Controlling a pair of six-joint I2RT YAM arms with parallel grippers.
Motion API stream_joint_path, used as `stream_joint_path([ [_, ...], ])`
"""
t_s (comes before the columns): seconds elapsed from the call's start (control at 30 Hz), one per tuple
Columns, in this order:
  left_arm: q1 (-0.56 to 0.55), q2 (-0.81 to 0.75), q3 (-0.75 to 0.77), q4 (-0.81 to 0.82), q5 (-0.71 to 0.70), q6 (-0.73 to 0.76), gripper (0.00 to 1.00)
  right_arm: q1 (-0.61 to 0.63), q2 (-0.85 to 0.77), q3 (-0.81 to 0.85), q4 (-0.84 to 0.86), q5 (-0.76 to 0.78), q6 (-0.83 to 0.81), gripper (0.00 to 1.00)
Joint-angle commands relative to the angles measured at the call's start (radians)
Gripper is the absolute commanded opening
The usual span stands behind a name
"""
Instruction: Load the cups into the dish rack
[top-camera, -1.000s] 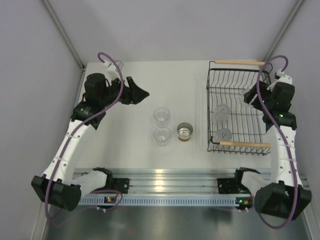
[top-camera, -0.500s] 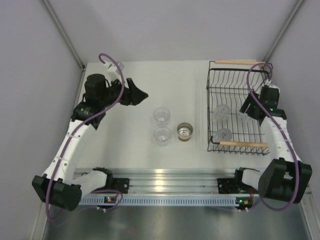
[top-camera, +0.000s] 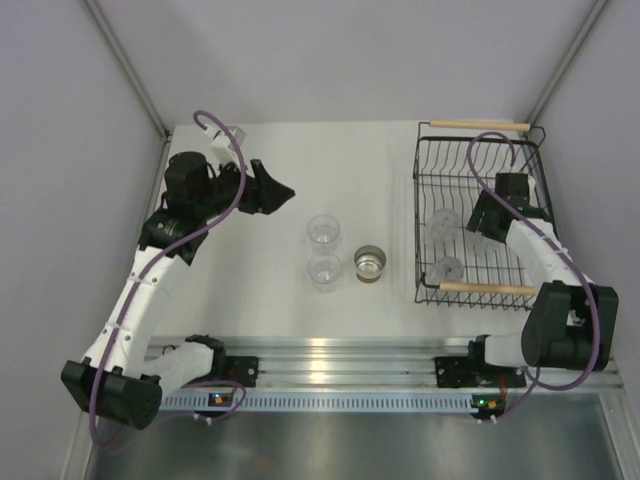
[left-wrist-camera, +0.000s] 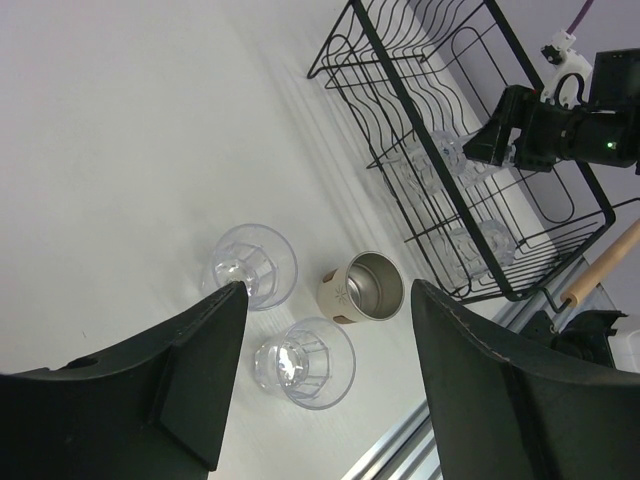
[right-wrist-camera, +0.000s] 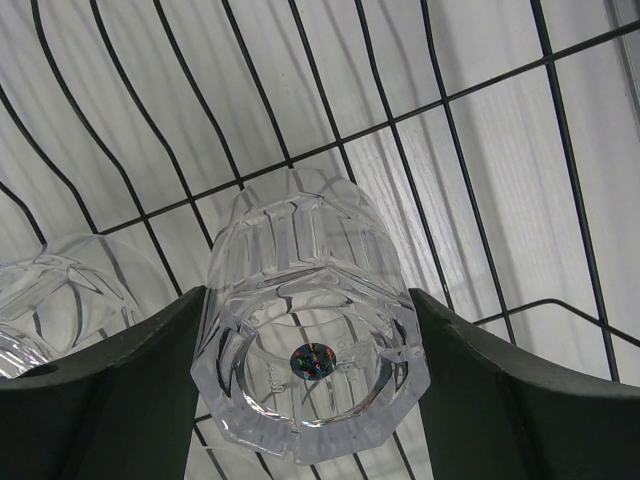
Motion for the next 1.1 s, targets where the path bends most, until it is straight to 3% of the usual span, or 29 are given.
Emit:
stream_joint_path([
  [0.0,0.005,-0.013,-0.008,0.032,0.006,0.018,0.72,0.017,0.012,0.052,0.069,0.045,0.005,0.0],
  [0.7,0.005,0.001,-0.004,0.021,-0.002,0.021,0.73,0.043,0.092,0.068,0.107,0.03,-0.005,0.02],
  [0.83,0.005,0.013,0.004,0.007,-0.007,0.021,0.73,0.046,0.081,0.068,0.107,0.021,-0.013,0.49],
  [0.93,0.005,0.016,0.007,0.006,-0.007,0.02,0.74,0.05,0.065,0.069,0.107,0.018,-0.021,0.69],
  [1.0,0.005,0.016,0.007,0.006,-0.004,0.02,0.74,0.05,0.051,0.069,0.11,0.016,-0.028,0.76],
  [1.03,0.005,0.016,0.007,0.007,-0.001,0.02,0.75,0.05,0.046,0.069,0.112,0.015,-0.027,0.89],
  [1.07,0.005,0.015,0.009,0.007,-0.001,0.02,0.74,0.052,0.043,0.069,0.113,0.013,-0.028,0.91],
])
